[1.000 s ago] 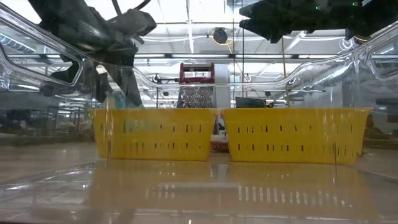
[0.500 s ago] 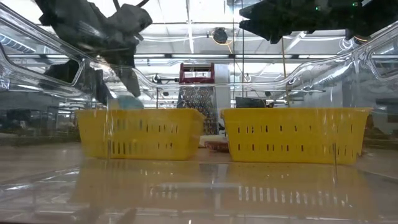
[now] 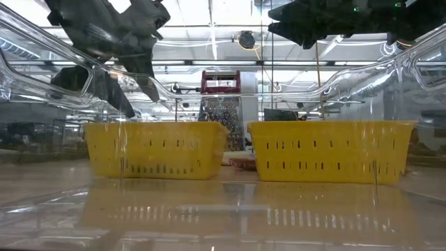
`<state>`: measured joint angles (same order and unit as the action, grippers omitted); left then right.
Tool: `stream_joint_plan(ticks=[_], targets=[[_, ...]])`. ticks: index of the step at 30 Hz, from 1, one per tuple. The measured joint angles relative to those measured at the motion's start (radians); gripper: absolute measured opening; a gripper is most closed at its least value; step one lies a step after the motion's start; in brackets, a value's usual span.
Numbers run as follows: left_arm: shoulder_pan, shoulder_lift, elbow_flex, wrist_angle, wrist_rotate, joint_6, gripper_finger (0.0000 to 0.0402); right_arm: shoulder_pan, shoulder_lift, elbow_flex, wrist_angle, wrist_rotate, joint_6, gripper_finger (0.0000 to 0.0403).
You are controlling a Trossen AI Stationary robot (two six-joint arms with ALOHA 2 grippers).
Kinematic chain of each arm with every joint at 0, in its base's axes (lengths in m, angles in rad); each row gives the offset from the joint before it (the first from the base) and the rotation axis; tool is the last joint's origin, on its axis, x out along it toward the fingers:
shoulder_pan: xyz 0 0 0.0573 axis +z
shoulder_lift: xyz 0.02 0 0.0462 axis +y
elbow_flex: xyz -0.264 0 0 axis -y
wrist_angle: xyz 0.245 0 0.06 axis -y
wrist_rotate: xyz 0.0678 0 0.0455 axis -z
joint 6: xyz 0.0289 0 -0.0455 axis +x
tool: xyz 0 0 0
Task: Pick & Place Food Item
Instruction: Put the black donut into the left yellow bin
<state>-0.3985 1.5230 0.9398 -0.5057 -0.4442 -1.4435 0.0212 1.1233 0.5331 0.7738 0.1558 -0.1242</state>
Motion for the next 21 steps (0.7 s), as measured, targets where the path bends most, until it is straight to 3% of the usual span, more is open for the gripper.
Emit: stream_joint_plan(ticks=[8, 13, 21], targets=[[0.056, -0.014, 0.000, -0.109, 0.046, 0.073, 0.0230, 0.000, 0.000, 0.000, -0.001, 0.000, 0.007, 0.0254], [0.134, -0.013, 0.000, -0.197, 0.018, 0.113, 0.0230, 0.000, 0.000, 0.000, 0.000, 0.000, 0.007, 0.0254], [0.243, 0.065, 0.000, -0.185, 0.031, 0.159, 0.0230, -0.001, 0.000, 0.000, -0.001, 0.001, 0.000, 0.0254]])
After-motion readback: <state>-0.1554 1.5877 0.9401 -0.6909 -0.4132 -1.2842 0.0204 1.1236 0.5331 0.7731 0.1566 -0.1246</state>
